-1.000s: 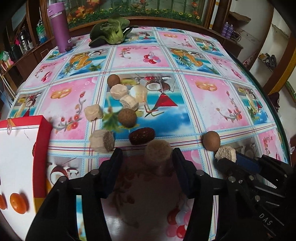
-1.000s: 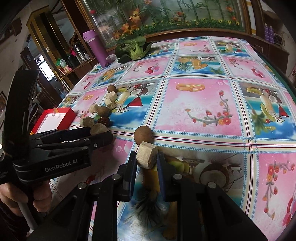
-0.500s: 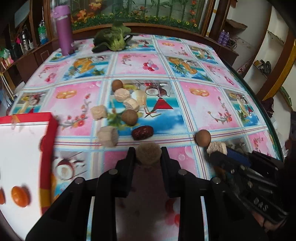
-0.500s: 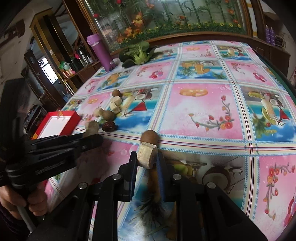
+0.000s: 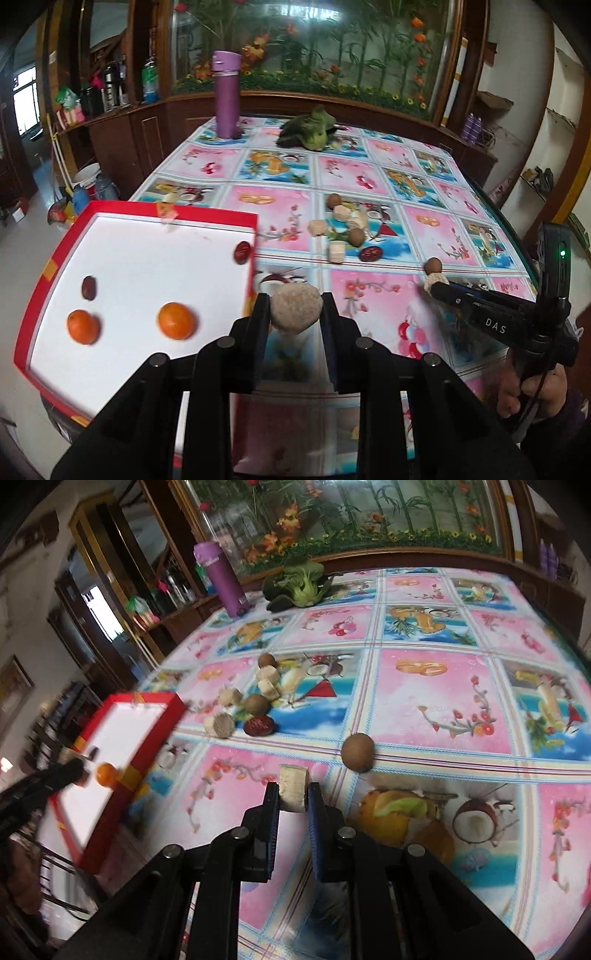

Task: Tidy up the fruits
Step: 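Carry both pastries into the tray and open both tools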

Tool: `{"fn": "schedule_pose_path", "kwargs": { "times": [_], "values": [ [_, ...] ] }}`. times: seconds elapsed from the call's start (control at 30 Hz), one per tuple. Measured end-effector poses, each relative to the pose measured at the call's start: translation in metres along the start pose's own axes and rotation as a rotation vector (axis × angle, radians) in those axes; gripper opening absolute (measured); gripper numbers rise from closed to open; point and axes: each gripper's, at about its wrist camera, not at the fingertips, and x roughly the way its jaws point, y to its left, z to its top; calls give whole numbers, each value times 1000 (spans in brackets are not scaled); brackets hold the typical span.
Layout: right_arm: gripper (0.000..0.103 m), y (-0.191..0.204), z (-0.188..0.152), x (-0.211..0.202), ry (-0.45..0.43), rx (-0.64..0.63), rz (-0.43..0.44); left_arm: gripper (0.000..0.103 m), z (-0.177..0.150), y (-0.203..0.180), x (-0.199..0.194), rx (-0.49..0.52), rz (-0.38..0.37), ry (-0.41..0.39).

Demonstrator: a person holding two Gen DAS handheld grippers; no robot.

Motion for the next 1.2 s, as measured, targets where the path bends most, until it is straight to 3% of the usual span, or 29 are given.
{"fn": "schedule_pose_path", "kwargs": {
  "times": [0.17, 0.27, 0.47, 0.87, 1.2],
  "values": [
    [13, 11, 2, 0, 25, 2, 14, 29, -5, 26, -11, -43, 16, -26],
    [13, 41, 7, 0, 20, -61, 51, 29, -7, 39, -17, -63, 28, -38],
    [13, 118, 23, 15, 17, -187, 177, 29, -16, 84, -31, -115, 123, -61],
    [13, 212, 42, 77, 89, -258, 310, 29, -24, 162, -38, -232, 256, -58],
    [13, 244, 42, 95, 106, -301, 319, 29, -29, 144, -17, -185, 184, 6]
  ]
}}
